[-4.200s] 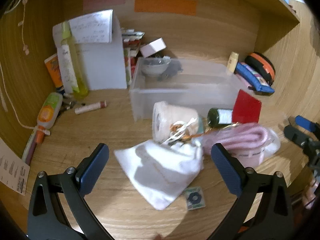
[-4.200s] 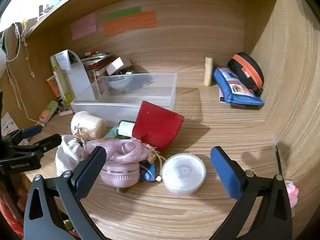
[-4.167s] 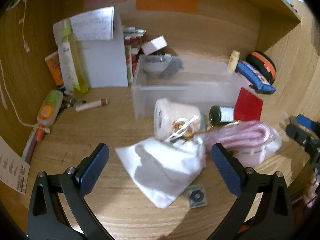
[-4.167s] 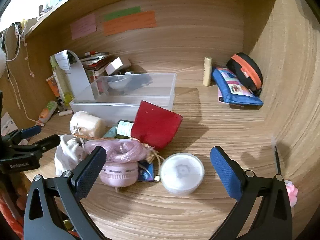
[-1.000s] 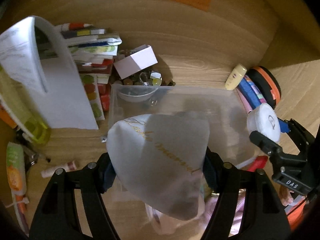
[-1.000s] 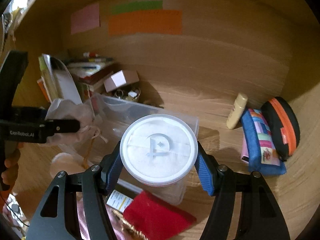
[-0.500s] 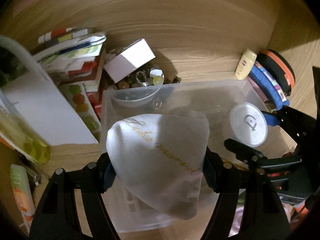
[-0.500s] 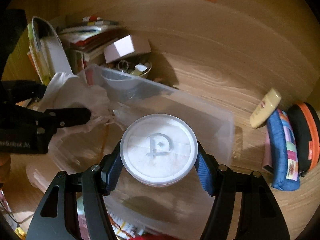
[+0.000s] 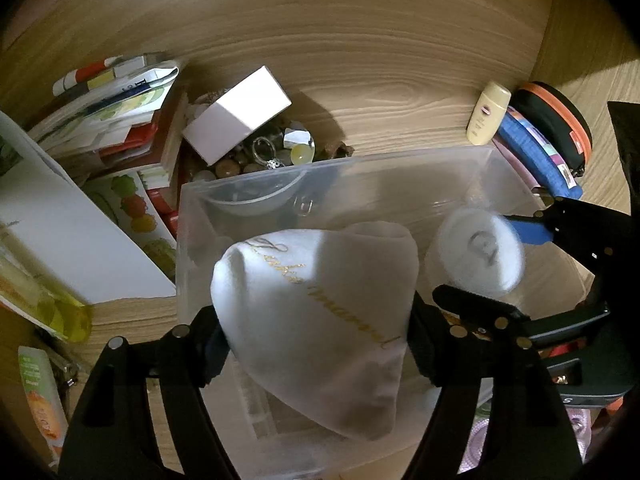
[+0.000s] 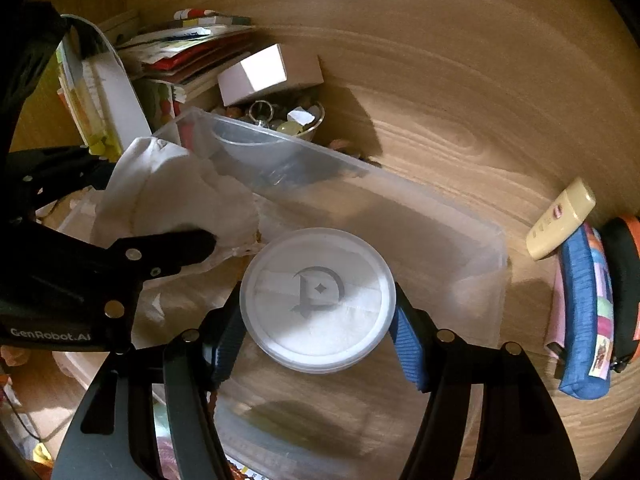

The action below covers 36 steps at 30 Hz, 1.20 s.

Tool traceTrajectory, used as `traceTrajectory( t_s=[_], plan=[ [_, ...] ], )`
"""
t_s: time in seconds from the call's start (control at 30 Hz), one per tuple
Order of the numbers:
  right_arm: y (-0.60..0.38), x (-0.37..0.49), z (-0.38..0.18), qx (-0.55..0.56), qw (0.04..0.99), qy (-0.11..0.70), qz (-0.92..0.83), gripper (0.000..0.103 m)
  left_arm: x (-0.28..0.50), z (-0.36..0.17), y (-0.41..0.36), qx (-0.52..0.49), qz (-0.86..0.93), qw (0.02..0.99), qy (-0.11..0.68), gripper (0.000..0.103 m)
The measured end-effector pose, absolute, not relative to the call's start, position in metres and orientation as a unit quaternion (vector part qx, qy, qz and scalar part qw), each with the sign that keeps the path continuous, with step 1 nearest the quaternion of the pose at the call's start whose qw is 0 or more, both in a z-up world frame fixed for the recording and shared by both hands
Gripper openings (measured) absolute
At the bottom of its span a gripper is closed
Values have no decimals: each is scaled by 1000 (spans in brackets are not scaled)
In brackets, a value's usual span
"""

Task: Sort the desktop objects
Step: 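Carry both items into the clear plastic box and open both tools, then withdraw both tools from the box toward the remaining items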

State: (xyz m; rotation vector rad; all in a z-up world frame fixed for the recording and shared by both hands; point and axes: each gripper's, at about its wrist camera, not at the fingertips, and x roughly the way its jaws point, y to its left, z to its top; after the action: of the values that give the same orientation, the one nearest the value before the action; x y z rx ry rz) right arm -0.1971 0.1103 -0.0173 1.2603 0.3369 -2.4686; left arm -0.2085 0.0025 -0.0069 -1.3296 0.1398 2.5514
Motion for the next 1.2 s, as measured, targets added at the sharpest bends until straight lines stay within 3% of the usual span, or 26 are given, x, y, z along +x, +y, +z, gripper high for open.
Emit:
traceTrajectory(
  t_s=[0.2, 0.37, 0.5, 0.57, 0.63, 0.87, 0.97, 1.2],
  plan=[
    [104, -187, -10, 425, 163, 143, -879, 68, -206, -7, 0, -462, 876, 131, 44, 76],
    [103, -170, 6, 395, 161, 150, -892, 78, -198, 0, -4, -457, 879, 129, 37, 76],
    [106, -157, 17, 382, 158, 147, -898, 79, -185, 14, -4, -435, 890, 127, 39, 80],
    [109, -151, 21, 378, 157, 142, -901, 79, -175, 27, -5, -416, 900, 126, 39, 90],
    [113, -146, 24, 372, 155, 139, -904, 79, -166, 37, -7, -401, 907, 126, 37, 93],
    [131, -113, 43, 335, 134, 135, -923, 81, -133, 55, -11, -375, 919, 116, 45, 96],
    [142, -100, 51, 318, 126, 128, -931, 86, -119, 50, -11, -378, 917, 116, 45, 96],
    [169, -78, 51, 312, 105, 107, -938, 87, -97, 29, -14, -398, 909, 111, 47, 96]
  ],
)
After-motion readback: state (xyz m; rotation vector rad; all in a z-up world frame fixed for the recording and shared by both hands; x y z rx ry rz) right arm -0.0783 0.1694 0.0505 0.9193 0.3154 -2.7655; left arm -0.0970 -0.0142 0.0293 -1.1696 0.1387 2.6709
